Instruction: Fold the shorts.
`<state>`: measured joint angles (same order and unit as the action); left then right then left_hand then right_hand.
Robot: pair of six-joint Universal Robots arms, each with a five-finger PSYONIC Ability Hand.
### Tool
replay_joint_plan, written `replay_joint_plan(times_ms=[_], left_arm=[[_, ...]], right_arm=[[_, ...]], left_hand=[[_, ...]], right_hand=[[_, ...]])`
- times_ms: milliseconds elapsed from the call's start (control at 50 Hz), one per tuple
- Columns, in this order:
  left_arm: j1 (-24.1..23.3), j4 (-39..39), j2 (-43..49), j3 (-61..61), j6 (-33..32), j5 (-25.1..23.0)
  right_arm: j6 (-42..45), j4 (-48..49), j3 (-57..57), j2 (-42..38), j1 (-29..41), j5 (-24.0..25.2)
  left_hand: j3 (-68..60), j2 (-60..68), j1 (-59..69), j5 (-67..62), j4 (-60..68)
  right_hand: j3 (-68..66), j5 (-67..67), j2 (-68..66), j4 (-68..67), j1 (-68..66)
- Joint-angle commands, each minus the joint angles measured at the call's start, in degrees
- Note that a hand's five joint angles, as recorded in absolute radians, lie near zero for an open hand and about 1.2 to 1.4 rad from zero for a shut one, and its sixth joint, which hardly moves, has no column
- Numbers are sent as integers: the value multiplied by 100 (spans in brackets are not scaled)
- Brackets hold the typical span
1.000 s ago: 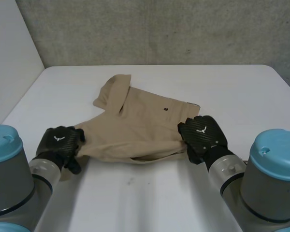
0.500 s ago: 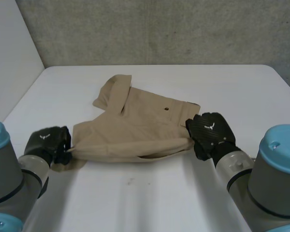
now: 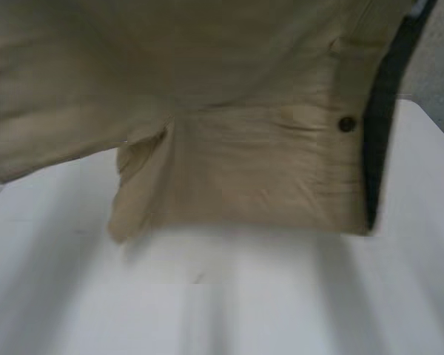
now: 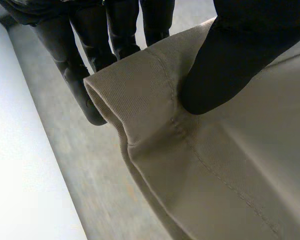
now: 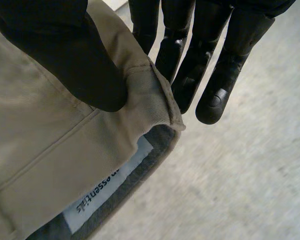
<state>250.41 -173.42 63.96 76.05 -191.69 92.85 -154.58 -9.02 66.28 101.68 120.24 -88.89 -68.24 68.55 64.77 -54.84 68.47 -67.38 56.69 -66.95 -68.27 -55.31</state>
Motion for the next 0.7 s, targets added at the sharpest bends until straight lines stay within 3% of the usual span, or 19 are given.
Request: replay_joint_plan(times_ms=[20,180,340,500,700], left_arm=[[-1,45,142,-126,44,-4],[-1,-7,1143,937,62,-91],[-19,-753,2962,1483,9,-83],[-62,-1677,4536,430,-97,-48],[-159,-2318,6145,-2154,-755,-39]], right_arm=[[15,-486,-397,-262,-10,12],[112,-487,709,-877,-18,47],[174,321,1607,-2151,-167,21],[323,1174,1116,-3417,-185,-23],[349,2712,-781,-4559,-185,-243]], left_hand=[[-1176,1145,1523,-1516,1153],[-1176,1145,1523,-1516,1153],[-1176,1145,1523,-1516,1153],[-1176,1145,1523,-1516,1153],[-1176,1145,1523,-1516,1153]], right_hand=[[-1262,1331,-1305,-1173,-2469],[-1262,1331,-1305,-1173,-2469],[-1262,1331,-1305,-1173,-2469],[-1262,1331,-1305,-1173,-2469],[-1262,1331,-1305,-1173,-2469]])
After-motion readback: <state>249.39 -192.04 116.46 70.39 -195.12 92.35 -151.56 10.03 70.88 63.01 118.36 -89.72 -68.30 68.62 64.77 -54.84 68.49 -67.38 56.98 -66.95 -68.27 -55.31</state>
